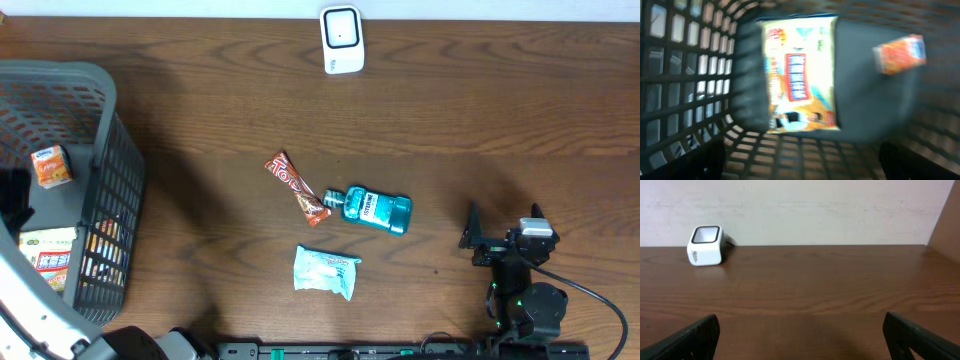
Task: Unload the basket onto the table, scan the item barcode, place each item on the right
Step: 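Reach into the basket and grasp the large white-and-blue wipes pack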
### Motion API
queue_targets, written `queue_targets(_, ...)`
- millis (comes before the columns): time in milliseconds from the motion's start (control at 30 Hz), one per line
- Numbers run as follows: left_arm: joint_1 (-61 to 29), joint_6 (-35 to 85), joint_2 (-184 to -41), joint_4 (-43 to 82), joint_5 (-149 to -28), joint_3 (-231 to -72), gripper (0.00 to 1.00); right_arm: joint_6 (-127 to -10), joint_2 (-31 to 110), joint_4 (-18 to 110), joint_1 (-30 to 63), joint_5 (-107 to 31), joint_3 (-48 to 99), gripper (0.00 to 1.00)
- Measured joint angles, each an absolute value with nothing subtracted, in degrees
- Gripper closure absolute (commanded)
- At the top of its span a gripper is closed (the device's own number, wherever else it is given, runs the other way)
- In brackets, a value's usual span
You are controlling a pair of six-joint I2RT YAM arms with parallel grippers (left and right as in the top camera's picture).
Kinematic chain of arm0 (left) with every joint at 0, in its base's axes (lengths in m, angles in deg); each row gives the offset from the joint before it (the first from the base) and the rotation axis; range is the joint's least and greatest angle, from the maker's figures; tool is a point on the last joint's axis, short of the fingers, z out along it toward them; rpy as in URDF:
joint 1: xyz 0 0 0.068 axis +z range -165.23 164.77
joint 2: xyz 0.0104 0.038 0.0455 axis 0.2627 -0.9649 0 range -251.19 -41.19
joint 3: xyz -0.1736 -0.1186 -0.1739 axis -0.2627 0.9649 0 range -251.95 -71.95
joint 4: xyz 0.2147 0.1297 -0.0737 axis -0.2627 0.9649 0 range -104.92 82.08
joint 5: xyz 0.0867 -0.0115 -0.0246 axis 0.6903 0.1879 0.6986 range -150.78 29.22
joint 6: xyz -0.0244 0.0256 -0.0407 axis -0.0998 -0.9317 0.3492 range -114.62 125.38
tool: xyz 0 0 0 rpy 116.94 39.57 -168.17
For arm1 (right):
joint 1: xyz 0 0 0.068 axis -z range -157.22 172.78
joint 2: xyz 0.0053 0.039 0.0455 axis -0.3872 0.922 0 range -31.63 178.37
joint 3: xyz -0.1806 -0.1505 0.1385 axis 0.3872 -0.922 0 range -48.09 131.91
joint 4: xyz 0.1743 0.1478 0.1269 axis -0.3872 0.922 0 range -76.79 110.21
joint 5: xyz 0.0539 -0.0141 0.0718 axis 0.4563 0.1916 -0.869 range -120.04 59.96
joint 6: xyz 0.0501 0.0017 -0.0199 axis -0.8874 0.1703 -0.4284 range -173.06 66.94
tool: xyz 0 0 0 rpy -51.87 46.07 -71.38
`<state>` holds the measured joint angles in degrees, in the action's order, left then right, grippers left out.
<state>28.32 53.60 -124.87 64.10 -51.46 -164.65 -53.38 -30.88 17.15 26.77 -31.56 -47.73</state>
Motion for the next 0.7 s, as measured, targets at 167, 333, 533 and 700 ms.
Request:
queue_targets(167, 33.7, 53.3, -125.0, 57.0, -55.5, -152.6, 0.02, -53.4, -30.9, 17.2, 26.8, -31.6, -47.7, 0.01)
queue_targets(333, 36.1, 52.7, -125.1, 50.2, -57.8, -143.1, 0.02, -53.4, -30.9, 17.2, 26.8, -31.6, -47.7, 0.01)
queue_targets(533, 36.3, 51.8, -125.0, 39.8, -58.5, -134.6, 0.02, -53.4, -30.9, 17.2, 26.8, -31.6, -47.7, 0.01)
queue_targets(700, 36.3, 50.3, -125.0, 29.2, -58.9, -127.3, 0.02, -53.4, -30.9, 17.2, 26.8, -31.6, -47.7, 0.01)
